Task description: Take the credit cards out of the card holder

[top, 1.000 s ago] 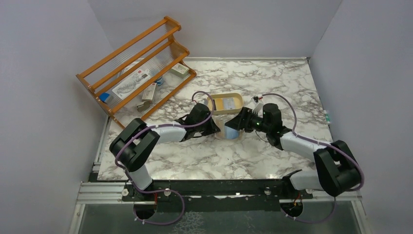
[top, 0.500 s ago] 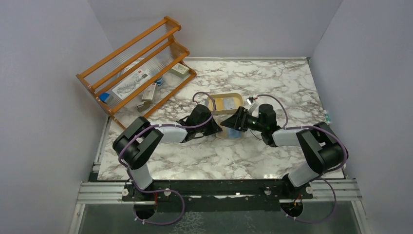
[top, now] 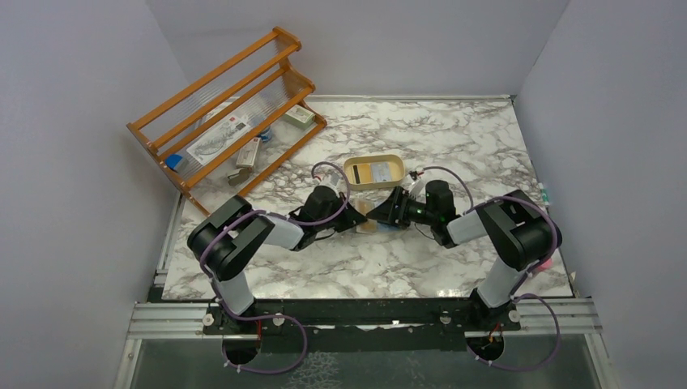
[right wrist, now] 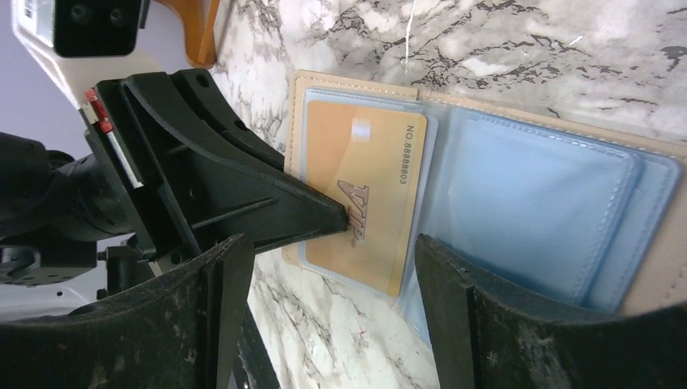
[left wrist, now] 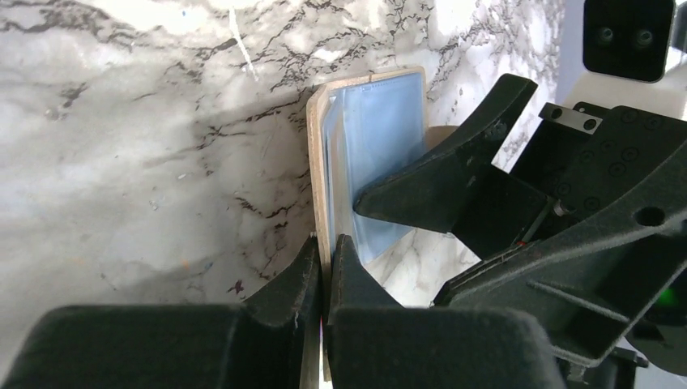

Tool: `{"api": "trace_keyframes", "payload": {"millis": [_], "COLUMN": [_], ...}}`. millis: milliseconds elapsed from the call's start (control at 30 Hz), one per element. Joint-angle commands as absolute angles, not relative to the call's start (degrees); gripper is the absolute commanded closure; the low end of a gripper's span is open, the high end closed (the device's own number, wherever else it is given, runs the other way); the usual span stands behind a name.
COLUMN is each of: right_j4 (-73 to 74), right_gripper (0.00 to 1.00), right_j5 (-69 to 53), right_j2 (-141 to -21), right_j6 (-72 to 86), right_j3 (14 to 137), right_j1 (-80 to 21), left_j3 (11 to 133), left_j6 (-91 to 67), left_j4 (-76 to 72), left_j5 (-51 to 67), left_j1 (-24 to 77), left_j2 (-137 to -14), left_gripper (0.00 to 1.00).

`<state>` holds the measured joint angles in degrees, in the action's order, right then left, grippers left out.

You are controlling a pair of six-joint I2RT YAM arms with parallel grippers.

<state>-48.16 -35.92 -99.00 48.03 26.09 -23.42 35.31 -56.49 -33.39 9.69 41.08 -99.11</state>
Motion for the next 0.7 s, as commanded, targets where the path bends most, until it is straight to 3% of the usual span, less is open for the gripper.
{"api": "trace_keyframes", "payload": {"millis": [0,267,533,667], "right_j4": [-50.2,-51.5,-56.2,-55.5], "right_gripper": [0.22,0.22,0.22,0.22], "right_j5": [-34.9,-33.8,-37.5,-37.7], "right_j2": [-101.5,-102.7,-105.1,-105.1], "right_j6": [47.0,47.6,50.3,50.6], "right_j3": [24.0,22.8,22.7,22.9], "right_j1": [-23.2,-23.3,-23.3,-23.3], "left_j3": [30.1,25.9,23.2,23.7], "left_j6": [-57.7,-63.5,-77.4,-79.4], "left_j4": [-38.1,-56.2,-88.0,-94.0], "left_j5": [15.6,20.8,25.1,26.1], "left_j1": [40.4,40.1,39.9,39.9], "left_j2": [-101.8,-105.6,-117.3,-118.9], "left_gripper": [1.0,1.0,1.0,1.0]}}
